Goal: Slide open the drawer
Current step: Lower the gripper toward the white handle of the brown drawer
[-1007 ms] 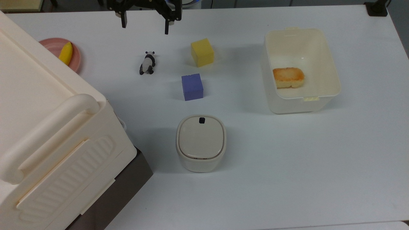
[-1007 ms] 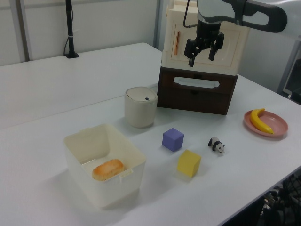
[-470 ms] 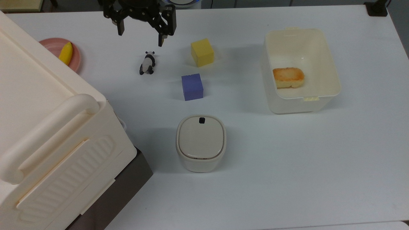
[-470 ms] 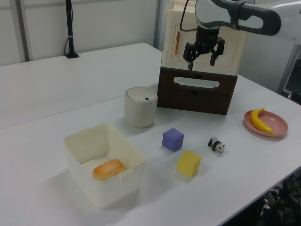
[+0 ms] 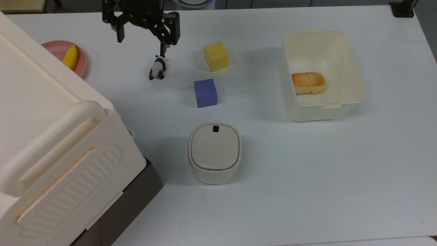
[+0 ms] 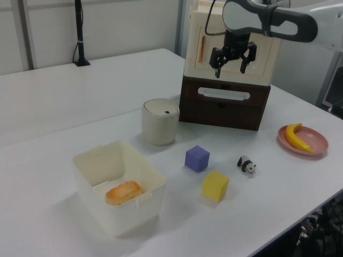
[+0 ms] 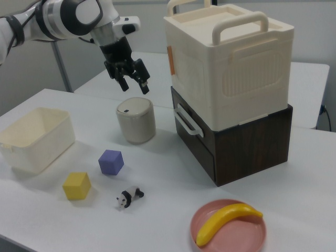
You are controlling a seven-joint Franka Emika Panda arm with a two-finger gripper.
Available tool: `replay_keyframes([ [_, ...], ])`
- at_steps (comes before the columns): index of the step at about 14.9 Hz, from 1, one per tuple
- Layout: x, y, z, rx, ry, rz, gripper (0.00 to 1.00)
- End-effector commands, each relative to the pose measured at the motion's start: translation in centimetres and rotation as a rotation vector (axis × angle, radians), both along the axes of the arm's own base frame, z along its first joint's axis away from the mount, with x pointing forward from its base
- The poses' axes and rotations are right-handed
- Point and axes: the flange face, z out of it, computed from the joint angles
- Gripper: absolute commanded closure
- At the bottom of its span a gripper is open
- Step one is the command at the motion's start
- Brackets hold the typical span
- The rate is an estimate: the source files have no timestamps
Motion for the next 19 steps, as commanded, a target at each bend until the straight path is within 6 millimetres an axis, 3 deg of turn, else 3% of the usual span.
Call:
replay_keyframes([
  [1, -0.3, -2.1, -0.1, -0.07, 0.069, 0.362, 0.0],
  [9, 2.2, -5.5, -4.1, -0.132, 0.099, 0.604, 0.0],
  [12, 2.2, -6.8, -4.6, -0.142, 0.105, 0.641, 0.0],
  [19, 1.9, -8.1, -8.9, -0.162, 0.125, 0.728, 0.0],
])
